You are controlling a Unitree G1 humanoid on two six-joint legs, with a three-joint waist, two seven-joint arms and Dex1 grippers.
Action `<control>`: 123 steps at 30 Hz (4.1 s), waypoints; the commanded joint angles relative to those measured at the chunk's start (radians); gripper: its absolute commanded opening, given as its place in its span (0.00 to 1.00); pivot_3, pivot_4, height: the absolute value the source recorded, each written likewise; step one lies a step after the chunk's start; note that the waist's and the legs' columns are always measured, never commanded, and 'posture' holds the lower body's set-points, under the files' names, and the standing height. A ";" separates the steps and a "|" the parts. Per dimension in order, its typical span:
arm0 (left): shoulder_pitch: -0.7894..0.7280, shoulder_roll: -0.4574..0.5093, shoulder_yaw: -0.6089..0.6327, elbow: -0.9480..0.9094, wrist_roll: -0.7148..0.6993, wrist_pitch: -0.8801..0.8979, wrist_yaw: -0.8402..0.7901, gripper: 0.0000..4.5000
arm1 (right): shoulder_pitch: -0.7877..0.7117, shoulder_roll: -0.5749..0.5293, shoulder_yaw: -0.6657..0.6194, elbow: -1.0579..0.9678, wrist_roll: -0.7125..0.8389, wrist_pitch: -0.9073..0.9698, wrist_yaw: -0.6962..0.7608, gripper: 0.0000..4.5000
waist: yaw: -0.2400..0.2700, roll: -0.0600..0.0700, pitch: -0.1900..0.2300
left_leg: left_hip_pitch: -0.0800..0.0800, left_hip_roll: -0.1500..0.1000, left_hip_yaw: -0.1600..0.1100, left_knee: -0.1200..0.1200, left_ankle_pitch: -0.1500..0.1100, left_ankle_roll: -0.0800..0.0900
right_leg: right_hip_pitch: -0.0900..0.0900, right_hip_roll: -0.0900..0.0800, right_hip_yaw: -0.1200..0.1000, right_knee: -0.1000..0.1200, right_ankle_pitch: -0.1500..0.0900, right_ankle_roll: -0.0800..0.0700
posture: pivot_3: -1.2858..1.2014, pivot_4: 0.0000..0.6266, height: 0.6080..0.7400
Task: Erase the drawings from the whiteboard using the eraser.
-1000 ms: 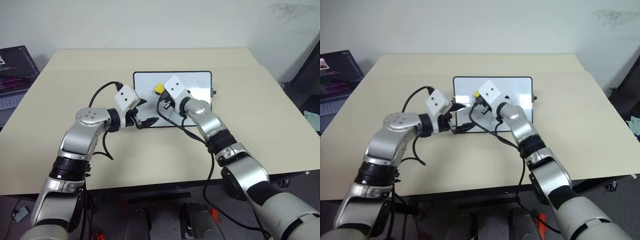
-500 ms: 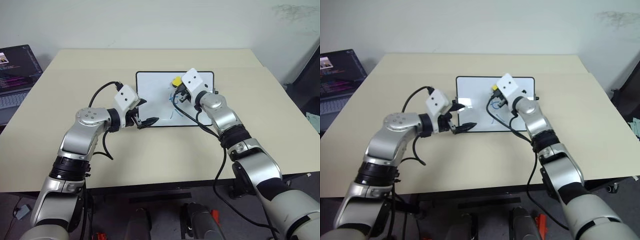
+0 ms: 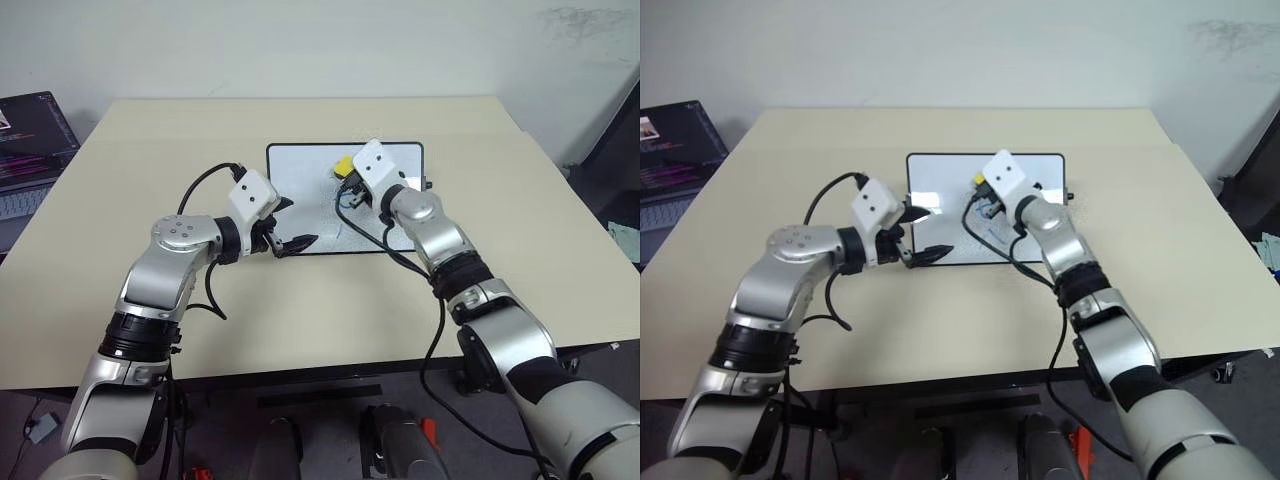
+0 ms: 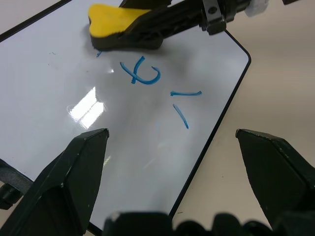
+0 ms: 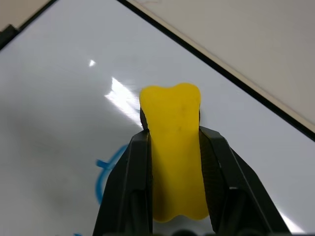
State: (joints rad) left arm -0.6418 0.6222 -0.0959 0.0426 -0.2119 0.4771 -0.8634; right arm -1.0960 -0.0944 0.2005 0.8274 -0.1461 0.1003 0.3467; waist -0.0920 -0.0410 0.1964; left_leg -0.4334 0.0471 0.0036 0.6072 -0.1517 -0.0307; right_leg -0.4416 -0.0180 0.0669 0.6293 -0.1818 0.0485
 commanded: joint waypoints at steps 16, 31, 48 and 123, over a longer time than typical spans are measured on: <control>-0.022 0.006 0.021 -0.038 -0.002 -0.016 0.002 1.00 | -0.017 -0.081 -0.021 0.011 -0.021 -0.018 -0.021 0.22 | 0.009 0.000 0.000 | 0.000 0.000 0.000 0.000 0.000 0.000 | 0.000 0.000 0.000 0.000 0.000 0.000 | 0.52 0.24 1.00; -0.027 0.007 0.021 -0.027 0.002 -0.023 0.000 1.00 | -0.023 -0.106 -0.016 0.037 -0.031 -0.038 -0.034 0.22 | 0.009 0.000 0.000 | 0.000 0.000 0.000 0.001 0.000 0.000 | 0.001 0.000 0.000 0.000 0.000 0.000 | 0.52 0.24 1.00; -0.021 0.008 0.026 -0.037 0.000 -0.018 0.007 1.00 | -0.059 0.000 0.052 0.059 -0.104 -0.077 -0.035 0.22 | 0.003 0.000 0.000 | 0.000 0.000 0.000 0.000 0.000 0.000 | 0.000 0.000 0.000 0.000 0.000 0.000 | 0.52 0.24 1.00; -0.001 0.044 0.043 -0.028 0.002 -0.022 0.004 1.00 | 0.036 -0.173 -0.046 -0.232 -0.010 0.004 0.154 0.22 | 0.008 0.000 0.000 | -0.001 0.000 0.000 0.000 0.000 0.000 | 0.000 0.000 0.000 0.000 -0.001 0.001 | 0.52 0.24 1.00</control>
State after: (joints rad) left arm -0.6378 0.6465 -0.0889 0.0444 -0.2117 0.4699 -0.8608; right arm -1.0598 -0.2475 0.1847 0.6897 -0.1879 0.0833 0.4712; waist -0.0844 -0.0409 0.1966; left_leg -0.4345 0.0468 0.0037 0.6067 -0.1518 -0.0308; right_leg -0.4420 -0.0184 0.0666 0.6289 -0.1829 0.0491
